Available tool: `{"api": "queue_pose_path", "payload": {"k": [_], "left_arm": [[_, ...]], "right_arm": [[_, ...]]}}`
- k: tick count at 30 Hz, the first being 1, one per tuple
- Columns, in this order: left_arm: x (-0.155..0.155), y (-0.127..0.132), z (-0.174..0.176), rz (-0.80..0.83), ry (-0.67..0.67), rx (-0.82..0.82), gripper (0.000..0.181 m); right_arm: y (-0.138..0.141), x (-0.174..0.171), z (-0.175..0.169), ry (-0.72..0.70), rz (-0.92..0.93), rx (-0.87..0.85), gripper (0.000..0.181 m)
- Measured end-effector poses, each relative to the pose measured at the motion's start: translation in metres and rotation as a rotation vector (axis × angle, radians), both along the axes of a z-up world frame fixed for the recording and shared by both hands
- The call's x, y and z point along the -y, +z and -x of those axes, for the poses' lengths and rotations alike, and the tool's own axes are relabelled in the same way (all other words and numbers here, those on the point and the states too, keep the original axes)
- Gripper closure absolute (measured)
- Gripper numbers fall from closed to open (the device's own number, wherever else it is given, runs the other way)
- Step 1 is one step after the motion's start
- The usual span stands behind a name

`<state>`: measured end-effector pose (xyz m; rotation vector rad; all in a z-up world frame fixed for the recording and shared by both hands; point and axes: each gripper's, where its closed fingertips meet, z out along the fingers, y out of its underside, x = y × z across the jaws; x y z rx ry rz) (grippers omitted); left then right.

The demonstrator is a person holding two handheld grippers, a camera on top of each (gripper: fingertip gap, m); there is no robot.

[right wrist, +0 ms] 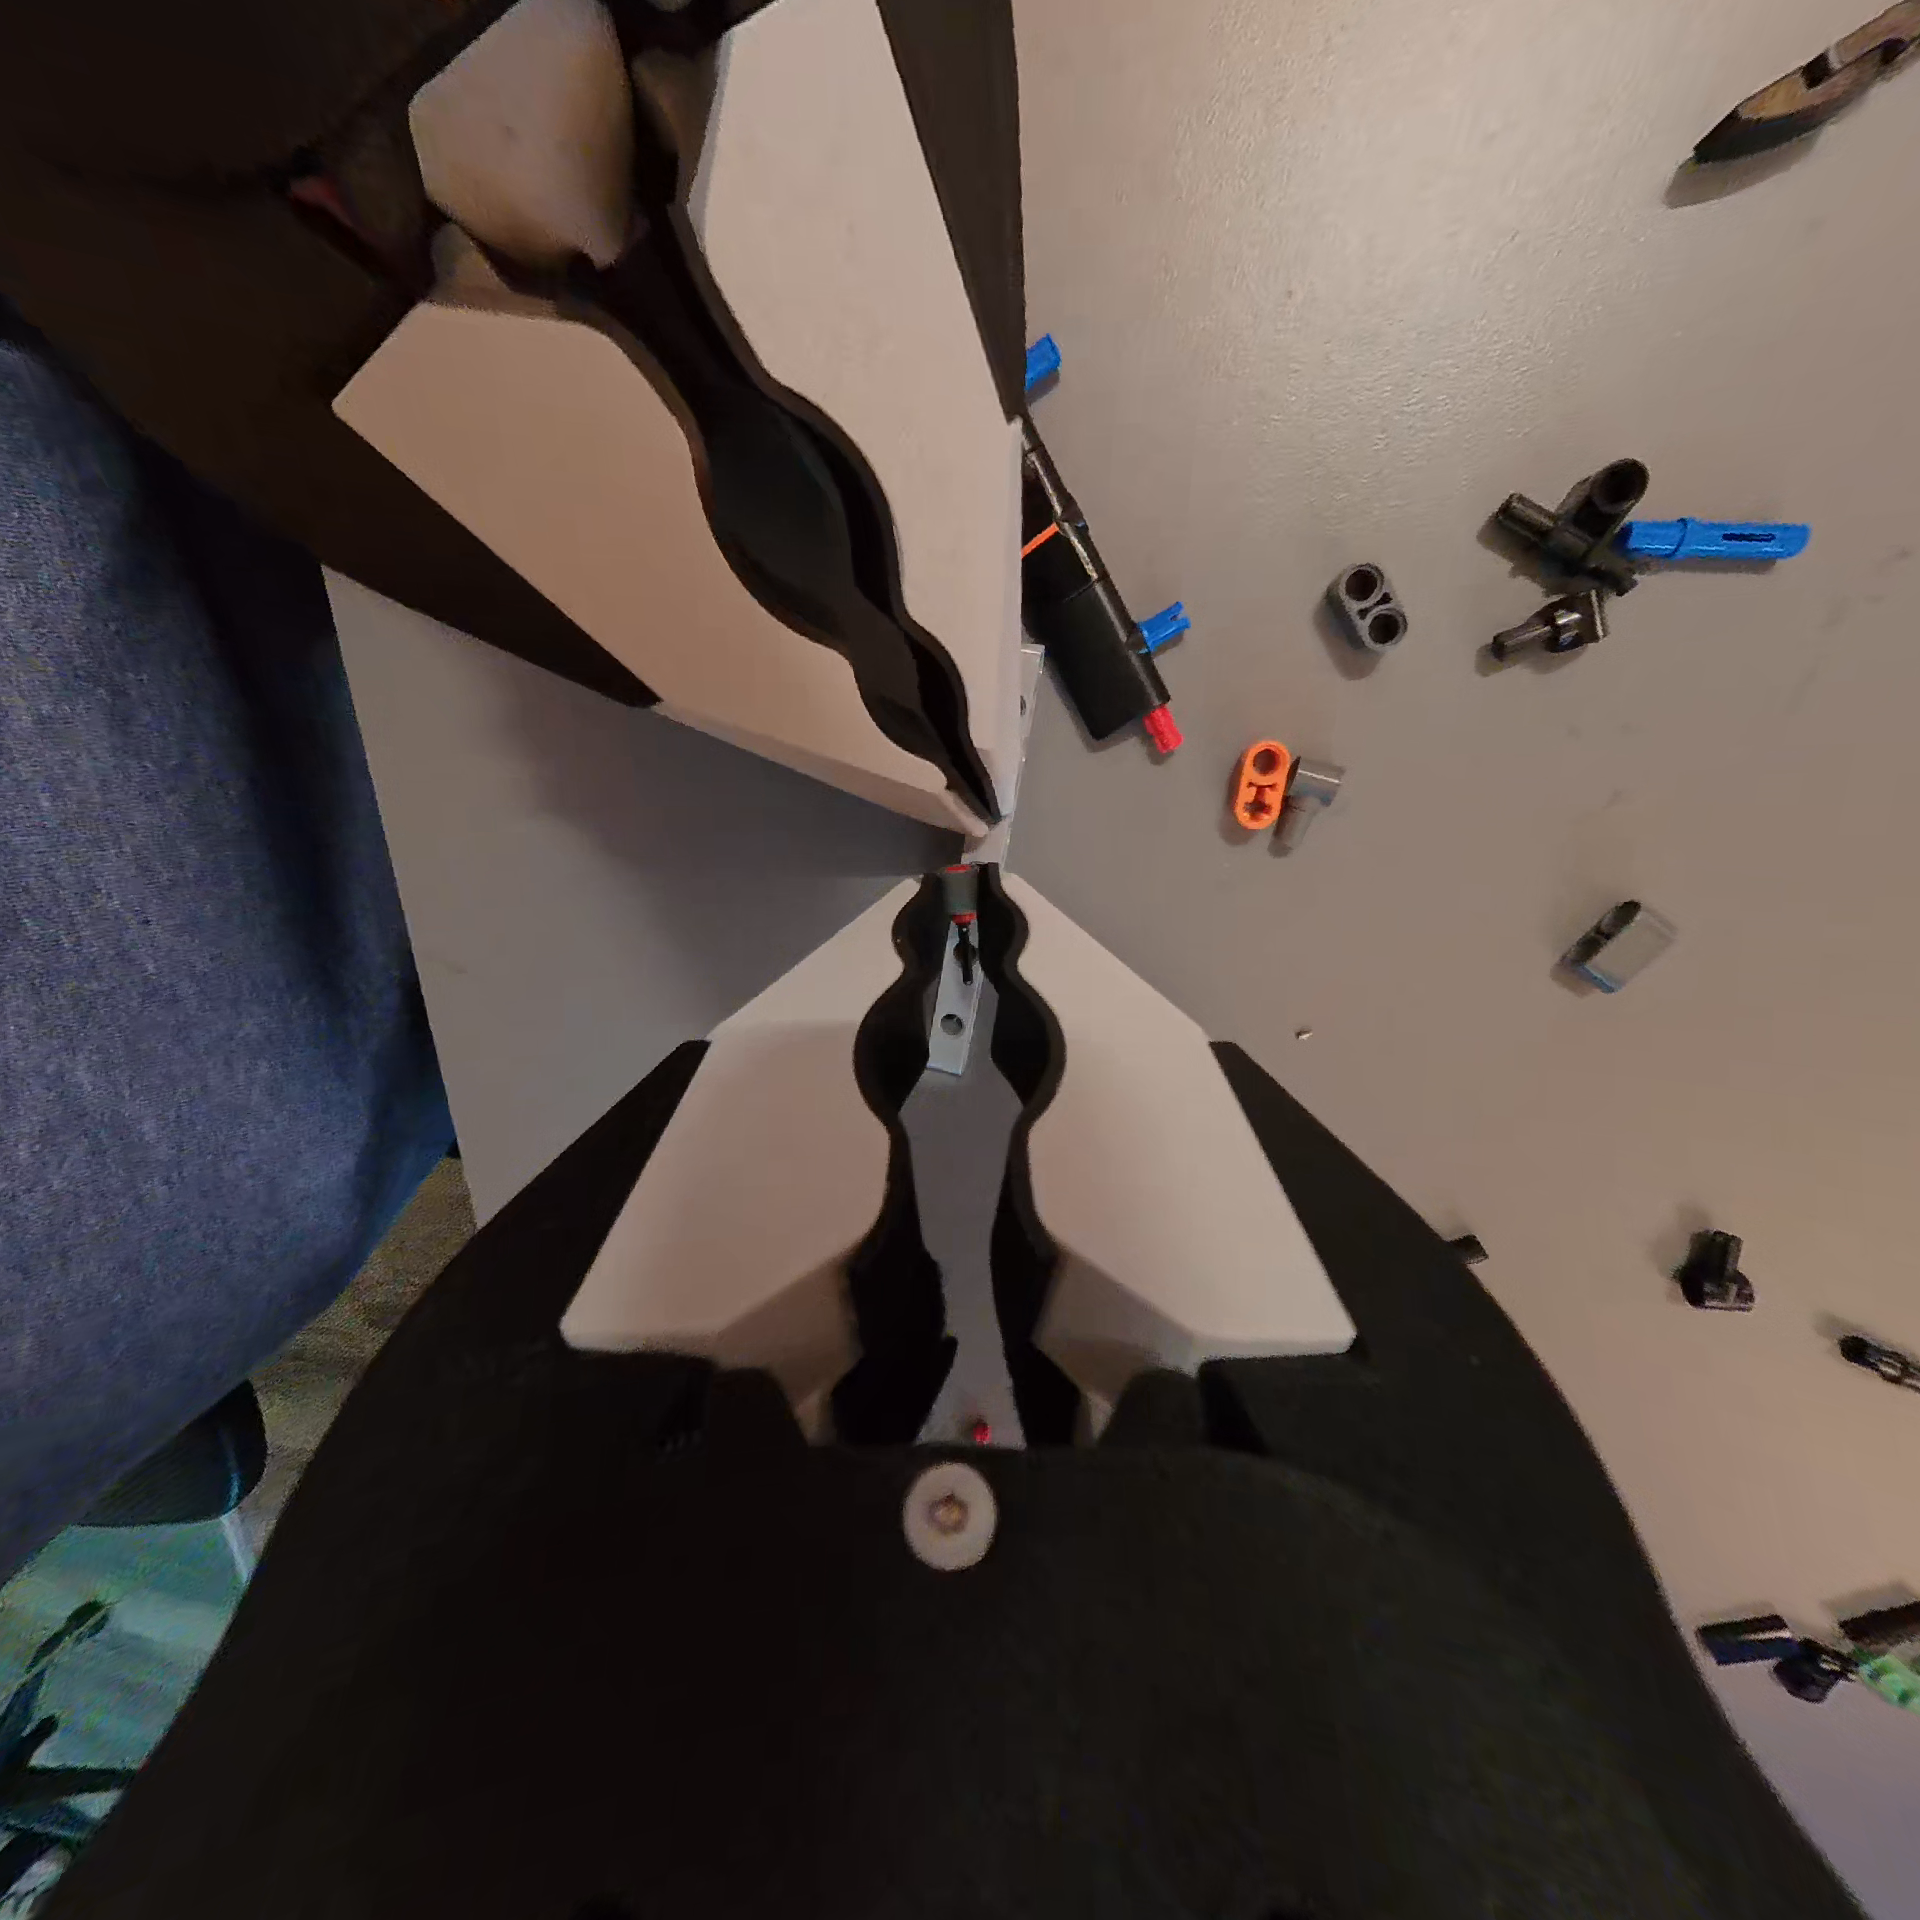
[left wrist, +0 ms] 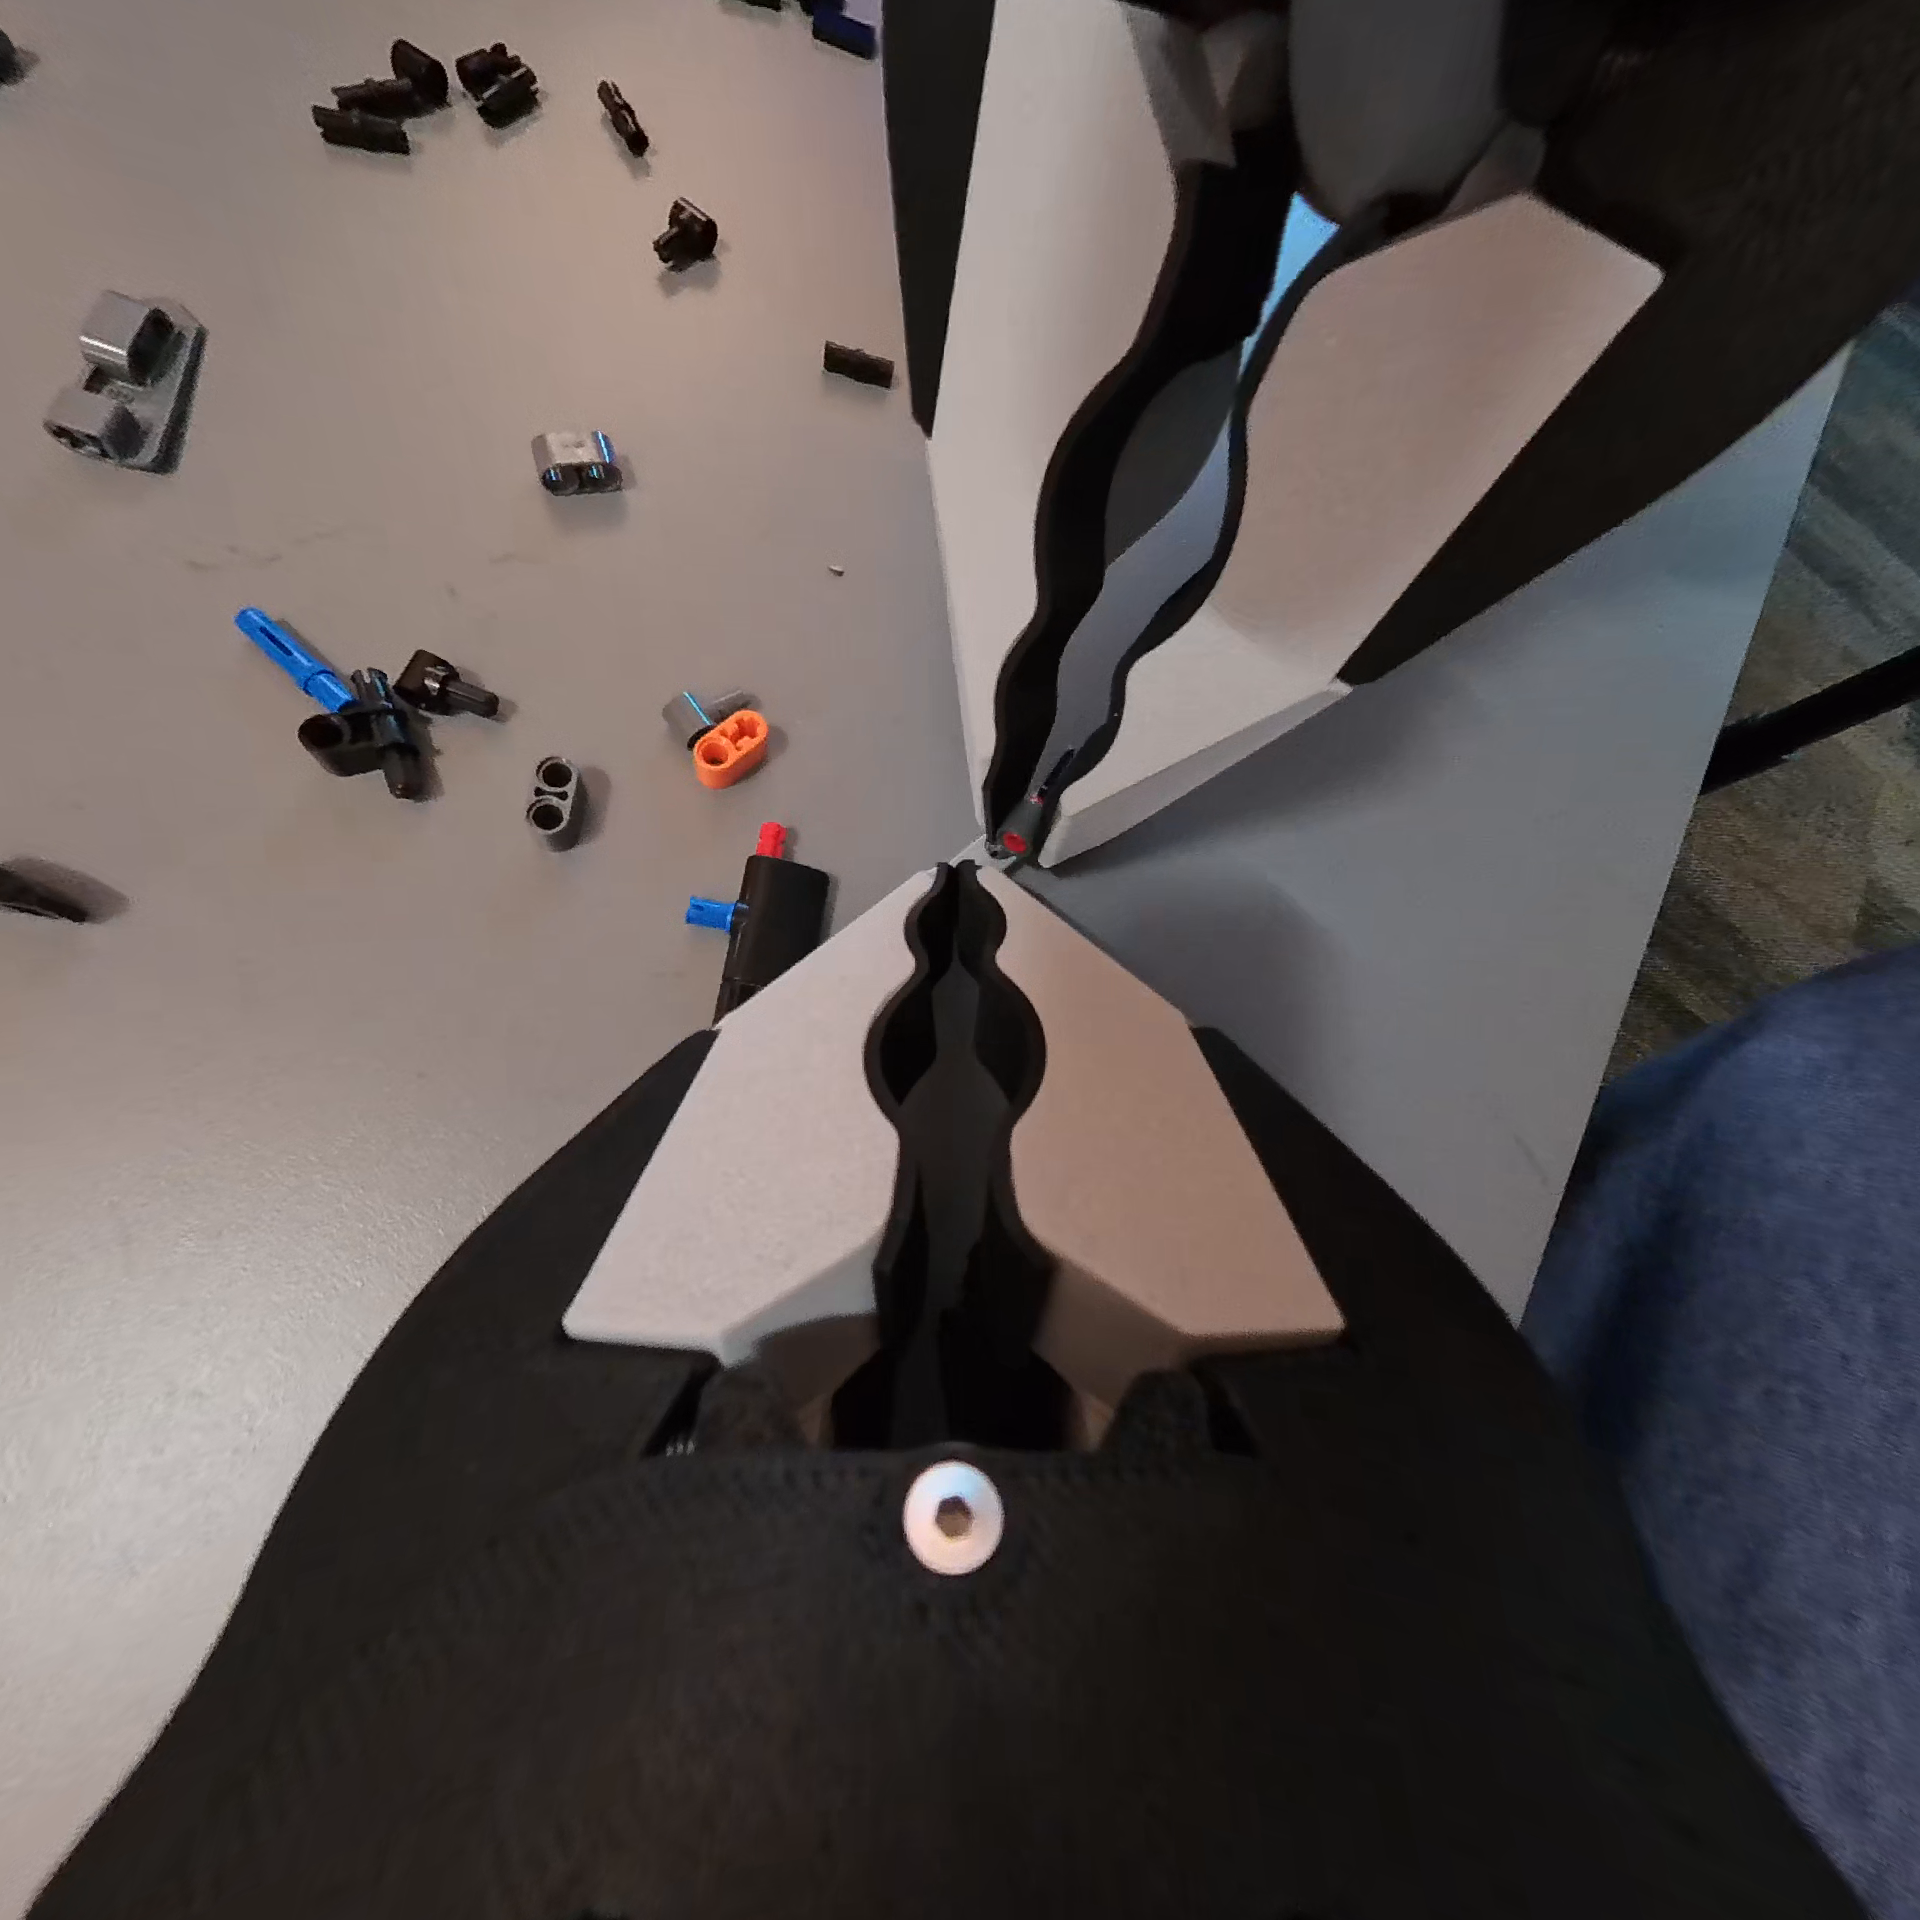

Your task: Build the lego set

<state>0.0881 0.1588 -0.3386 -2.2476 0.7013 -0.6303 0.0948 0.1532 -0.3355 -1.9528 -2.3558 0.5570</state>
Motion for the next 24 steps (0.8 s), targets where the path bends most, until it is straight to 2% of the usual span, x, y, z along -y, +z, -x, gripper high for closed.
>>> {"api": "queue_pose_path", "payload": {"k": [18, 24], "left_arm": [[-0.0001, -0.0002, 0.0002, -0.004, 0.000, -0.006, 0.181], [-0.0002, -0.0004, 0.0002, -0.004, 0.000, -0.005, 0.181]], "right_arm": [[-0.0008, 0.0009, 0.0010, 0.052, -0.001, 0.081, 0.178], [-0.0008, 0.0010, 0.0011, 0.021, 0.041, 0.042, 0.177]]}}
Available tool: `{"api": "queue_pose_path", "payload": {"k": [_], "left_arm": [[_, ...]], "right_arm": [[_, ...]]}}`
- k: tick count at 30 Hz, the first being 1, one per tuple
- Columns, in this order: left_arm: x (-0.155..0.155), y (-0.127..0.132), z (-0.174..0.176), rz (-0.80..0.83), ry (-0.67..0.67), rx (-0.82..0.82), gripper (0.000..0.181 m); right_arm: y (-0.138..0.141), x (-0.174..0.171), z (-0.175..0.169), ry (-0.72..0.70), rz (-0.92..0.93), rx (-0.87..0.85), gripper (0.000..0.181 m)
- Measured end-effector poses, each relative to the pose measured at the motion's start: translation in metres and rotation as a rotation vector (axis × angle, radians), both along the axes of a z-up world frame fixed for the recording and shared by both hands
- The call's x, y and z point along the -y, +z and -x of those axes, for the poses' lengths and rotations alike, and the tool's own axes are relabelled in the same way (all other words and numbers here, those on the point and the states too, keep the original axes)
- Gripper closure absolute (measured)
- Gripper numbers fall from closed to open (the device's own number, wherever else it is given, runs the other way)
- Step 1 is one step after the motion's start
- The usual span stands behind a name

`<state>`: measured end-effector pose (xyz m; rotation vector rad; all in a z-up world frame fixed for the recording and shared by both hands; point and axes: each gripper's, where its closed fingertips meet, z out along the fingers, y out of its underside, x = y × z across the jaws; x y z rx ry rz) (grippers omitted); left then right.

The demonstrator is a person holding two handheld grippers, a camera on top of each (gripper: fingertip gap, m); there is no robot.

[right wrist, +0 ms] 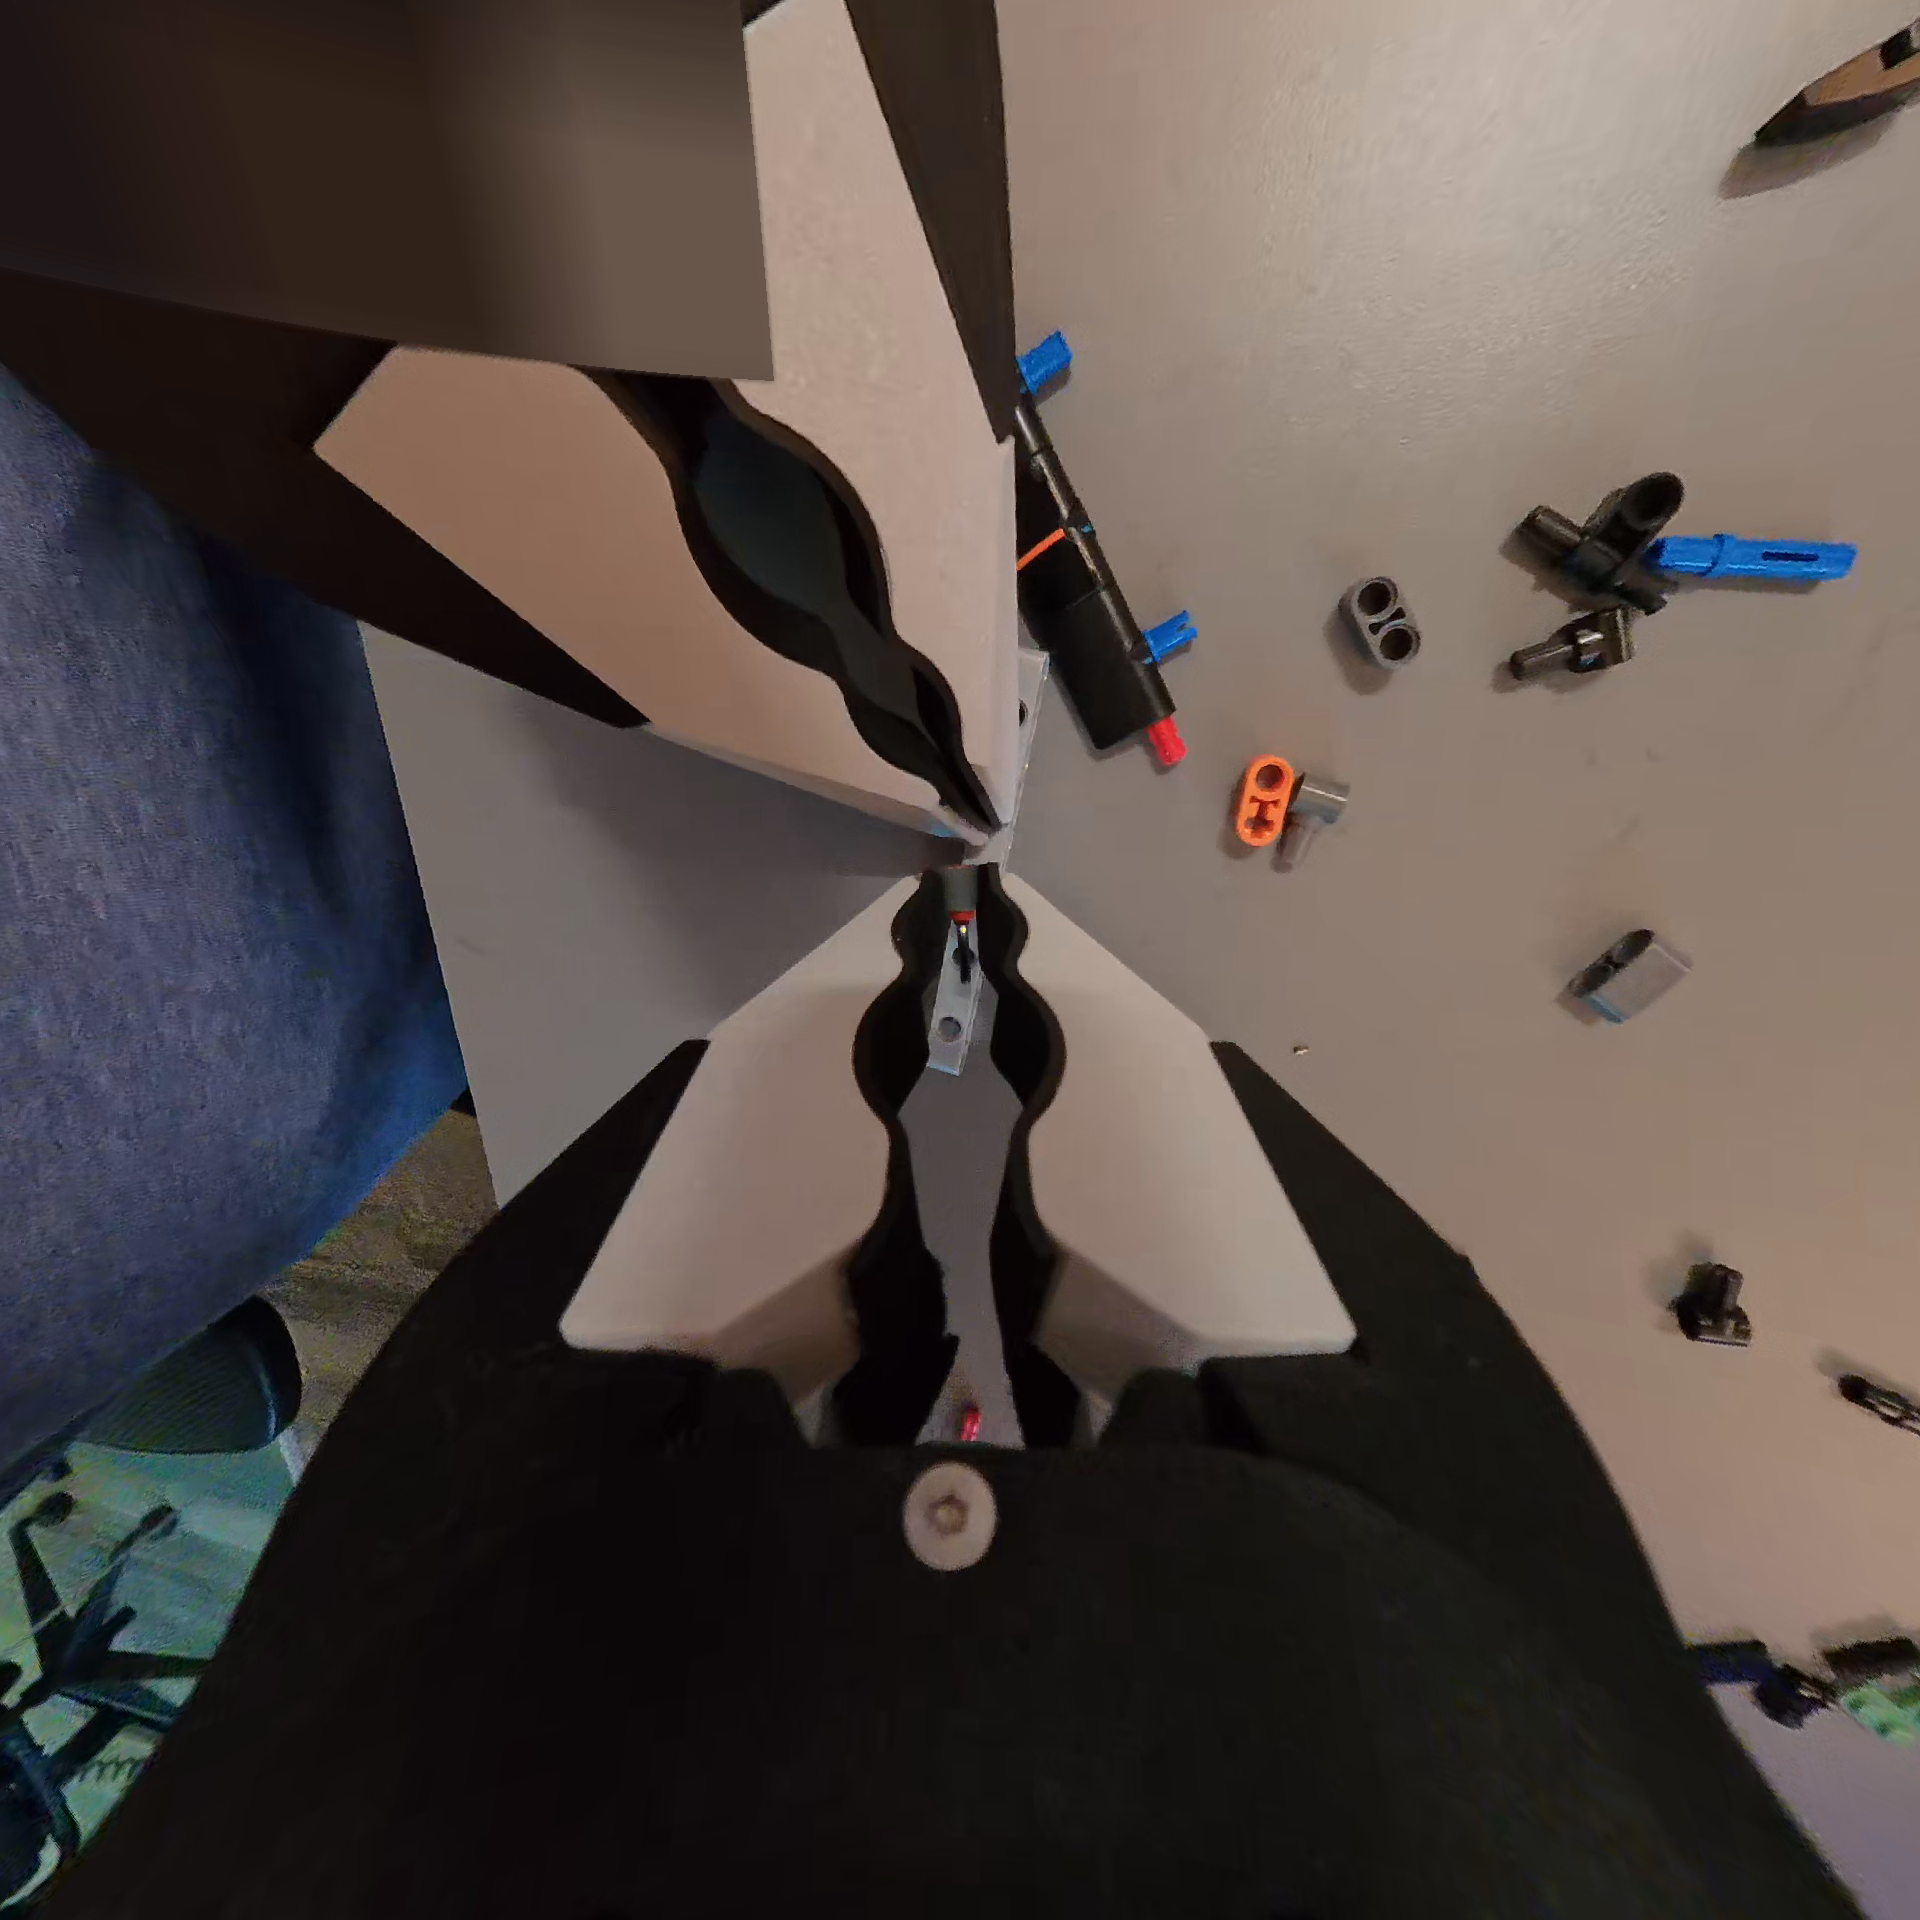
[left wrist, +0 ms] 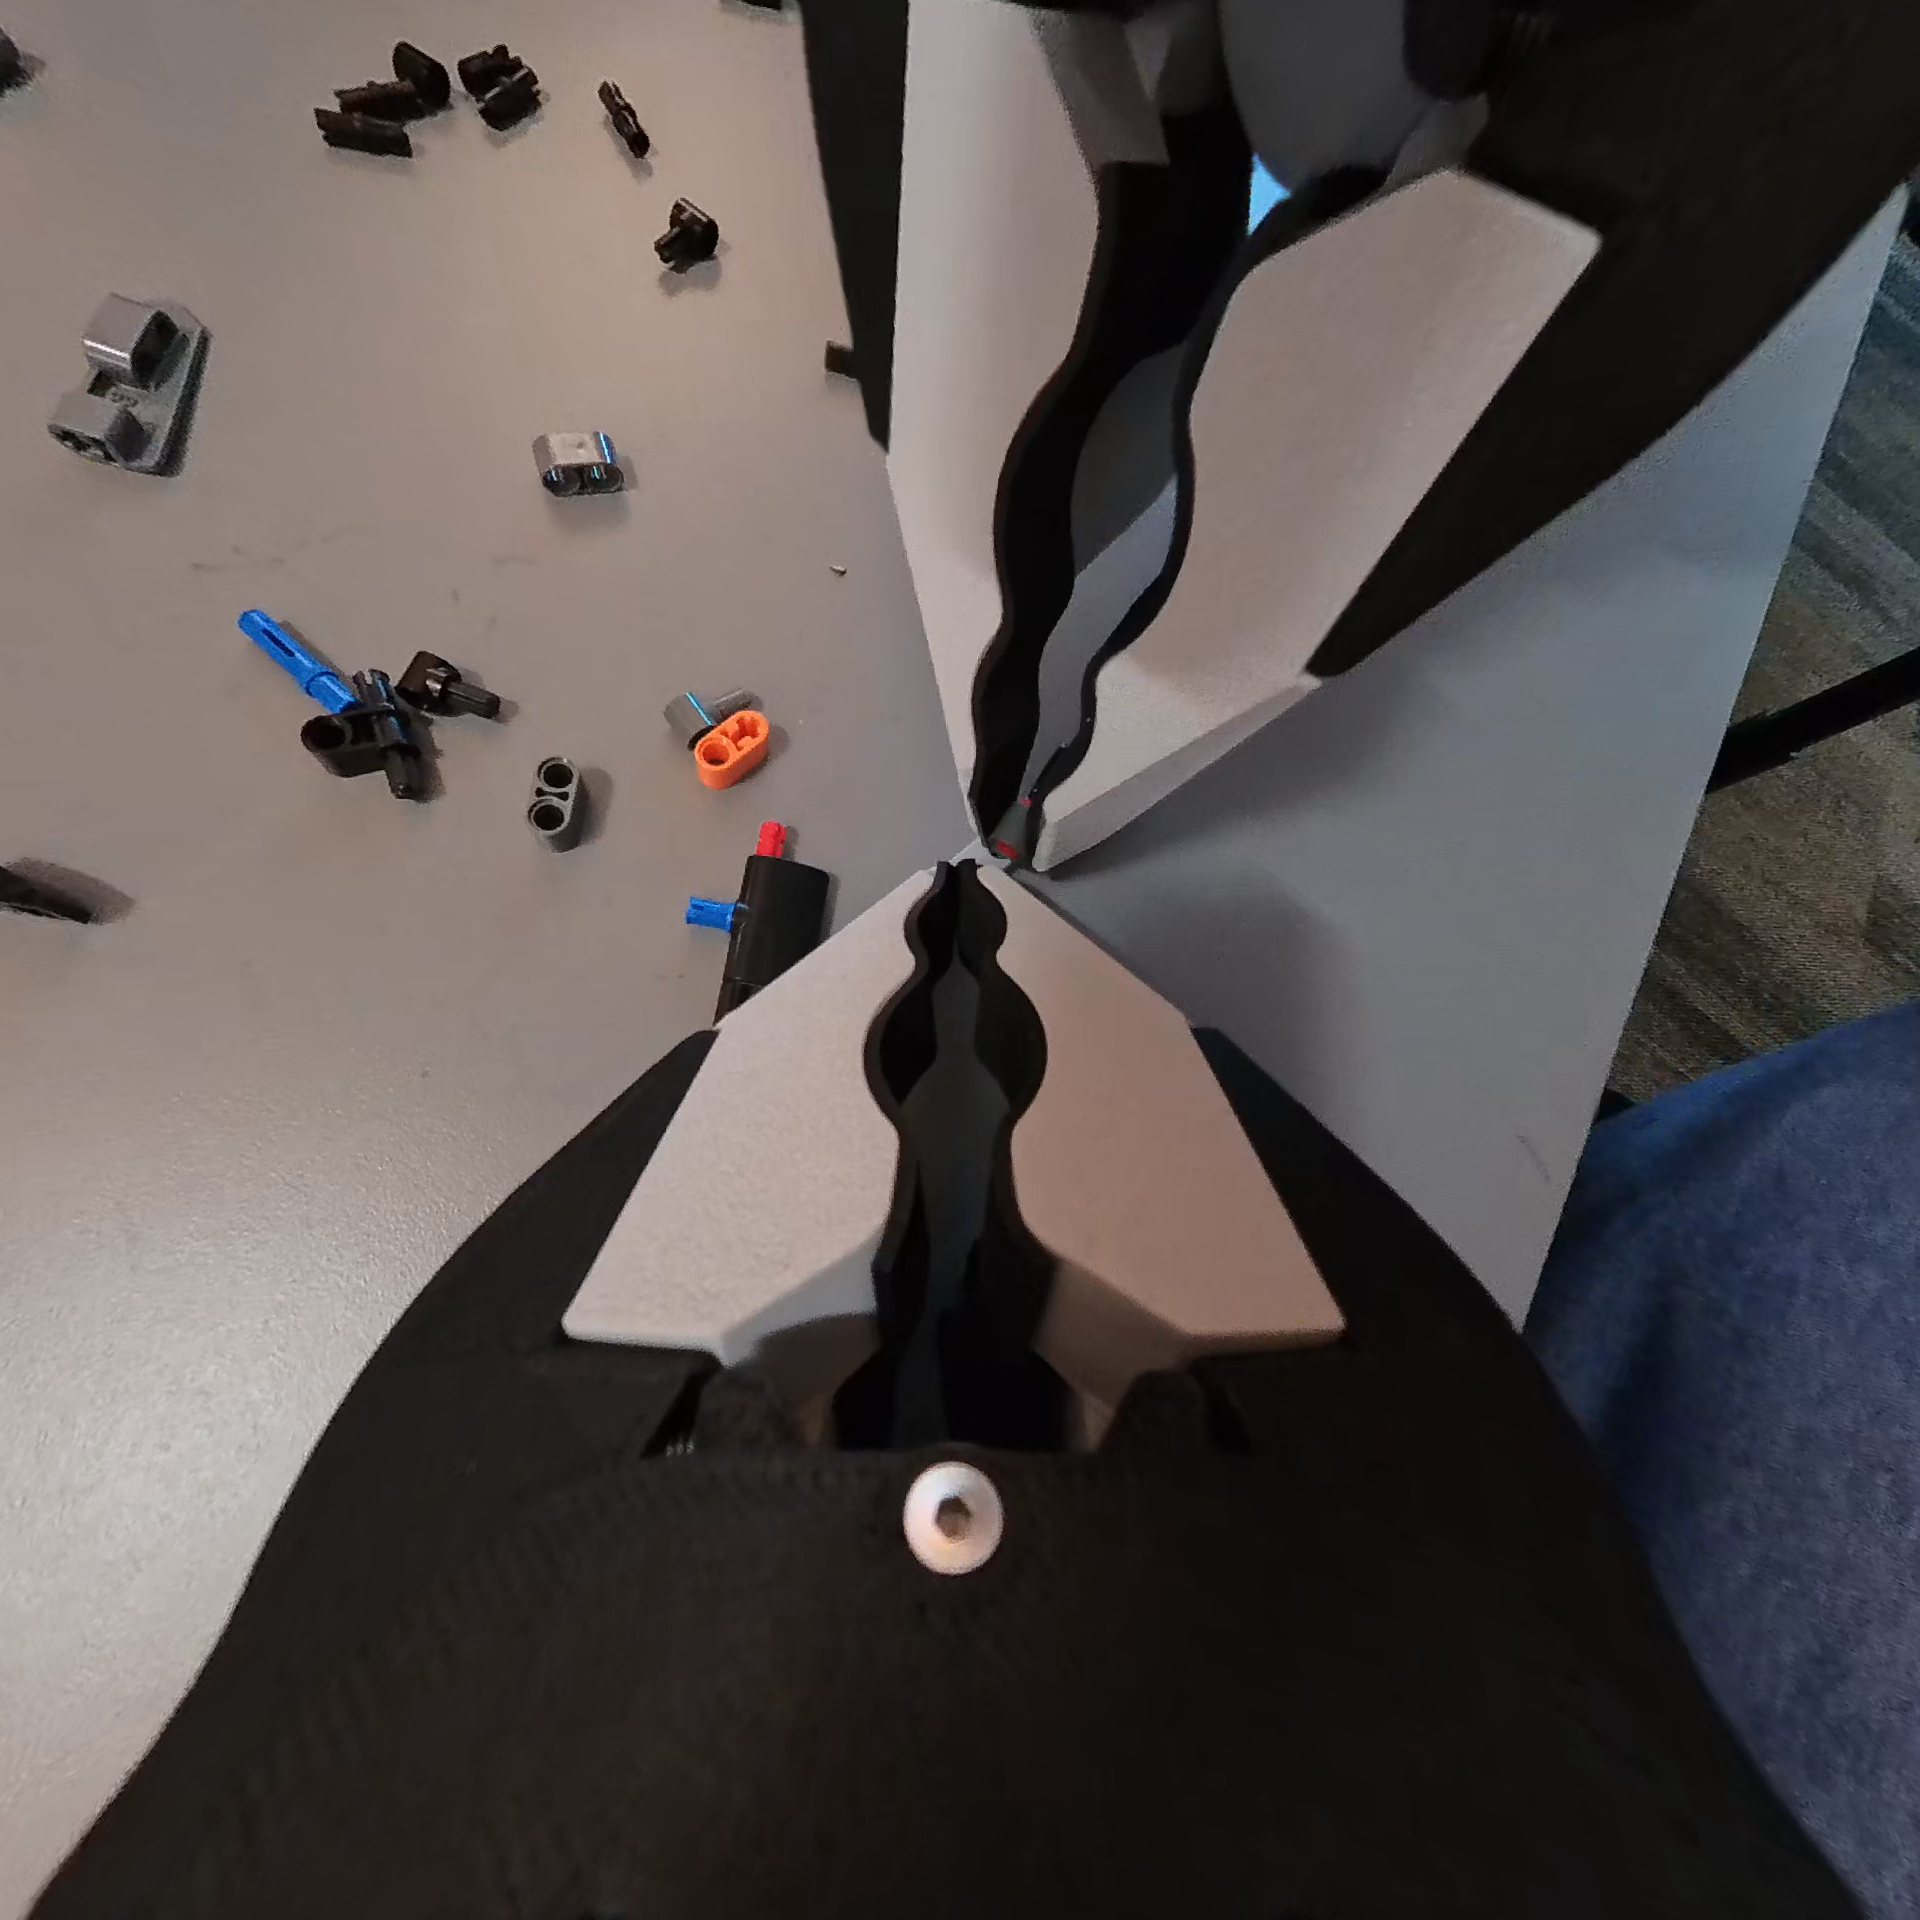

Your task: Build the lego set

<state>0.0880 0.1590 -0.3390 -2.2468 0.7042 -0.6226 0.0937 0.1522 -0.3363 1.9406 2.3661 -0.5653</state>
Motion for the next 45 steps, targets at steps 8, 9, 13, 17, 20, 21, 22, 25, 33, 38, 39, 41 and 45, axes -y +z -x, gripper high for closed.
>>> {"api": "queue_pose_path", "payload": {"k": [8, 9, 13, 17, 20, 21, 22, 25, 33, 38, 39, 41, 45], "left_arm": [[0.000, 0.000, 0.000, 0.001, -0.001, 0.000, 0.181], [0.000, 0.000, 0.000, 0.001, -0.002, 0.002, 0.181], [0.000, 0.000, -0.001, -0.002, -0.004, -0.004, 0.181], [0.000, 0.000, -0.001, 0.002, -0.004, 0.002, 0.181], [-0.001, 0.000, -0.001, 0.001, -0.001, 0.006, 0.181], [-0.001, 0.001, -0.001, -0.005, -0.002, 0.001, 0.181], [0.000, 0.001, -0.002, -0.006, -0.009, 0.004, 0.181], [-0.001, 0.009, -0.002, -0.029, -0.008, 0.053, 0.181], [0.002, 0.021, -0.006, -0.095, -0.057, 0.021, 0.176], [0.001, 0.030, -0.005, -0.150, -0.096, -0.026, 0.160], [0.002, 0.027, -0.006, -0.150, -0.119, -0.053, 0.156], [0.001, 0.018, -0.007, -0.152, -0.155, -0.117, 0.151], [0.006, 0.013, -0.020, -0.224, -0.220, -0.173, 0.170]], "right_arm": [[0.000, -0.001, 0.000, -0.049, 0.095, -0.044, 0.178], [-0.002, -0.002, -0.001, -0.053, 0.089, -0.044, 0.178], [-0.003, -0.002, -0.002, -0.036, 0.044, -0.042, 0.178], [-0.004, -0.002, -0.002, -0.031, 0.038, -0.046, 0.177], [-0.004, -0.003, -0.001, -0.030, 0.000, -0.060, 0.177], [-0.003, -0.003, -0.001, -0.029, -0.011, -0.072, 0.177], [-0.002, -0.002, -0.001, -0.023, -0.016, -0.090, 0.177], [0.009, -0.004, 0.000, -0.047, -0.025, -0.161, 0.163], [0.008, -0.008, -0.014, -0.079, -0.078, -0.238, 0.174], [0.015, -0.006, -0.018, -0.066, -0.051, -0.284, 0.177], [0.016, -0.003, -0.018, -0.055, -0.043, -0.296, 0.177], [0.020, 0.002, -0.018, -0.038, -0.034, -0.321, 0.178], [0.034, 0.008, -0.016, -0.023, -0.012, -0.390, 0.178]]}}
